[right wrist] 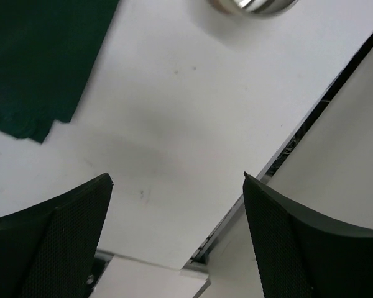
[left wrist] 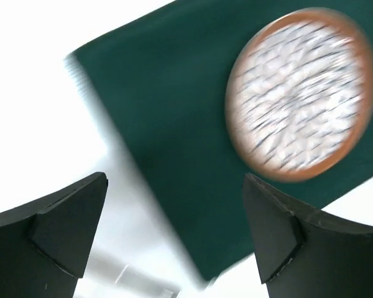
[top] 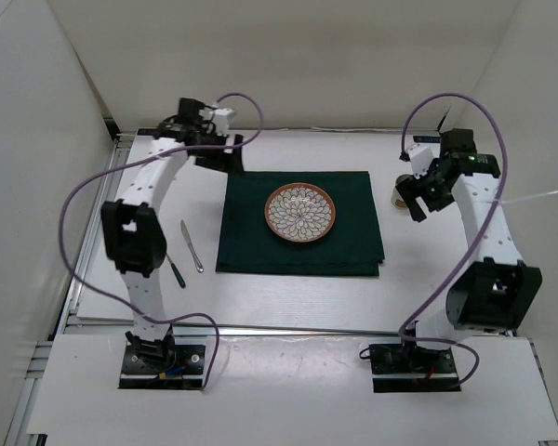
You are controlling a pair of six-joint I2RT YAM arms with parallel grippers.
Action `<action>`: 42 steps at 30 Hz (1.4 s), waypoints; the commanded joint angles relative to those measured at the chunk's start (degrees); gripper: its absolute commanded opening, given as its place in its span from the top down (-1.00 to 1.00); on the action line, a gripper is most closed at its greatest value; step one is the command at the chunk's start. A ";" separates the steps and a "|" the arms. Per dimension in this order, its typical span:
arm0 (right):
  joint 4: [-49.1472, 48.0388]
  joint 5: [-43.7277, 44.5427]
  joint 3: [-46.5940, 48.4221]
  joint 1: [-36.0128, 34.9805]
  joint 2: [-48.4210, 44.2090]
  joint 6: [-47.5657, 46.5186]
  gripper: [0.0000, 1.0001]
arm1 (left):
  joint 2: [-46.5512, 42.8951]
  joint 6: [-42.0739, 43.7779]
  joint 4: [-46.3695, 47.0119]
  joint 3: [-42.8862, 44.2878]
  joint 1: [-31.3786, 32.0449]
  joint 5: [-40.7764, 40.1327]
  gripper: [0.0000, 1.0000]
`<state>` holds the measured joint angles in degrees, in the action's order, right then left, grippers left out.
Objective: Set the dinner table for one person
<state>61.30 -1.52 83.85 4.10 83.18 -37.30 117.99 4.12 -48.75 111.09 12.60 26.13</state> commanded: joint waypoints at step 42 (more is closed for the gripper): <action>-14.45 -6.57 23.81 -14.11 28.17 -7.88 1.00 | -33.71 17.94 -8.64 -21.88 -7.07 -42.83 -1.00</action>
<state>42.37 -5.61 104.92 -7.73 110.13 -48.40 86.87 22.68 -56.84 86.87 5.02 -16.51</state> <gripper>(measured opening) 0.015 0.999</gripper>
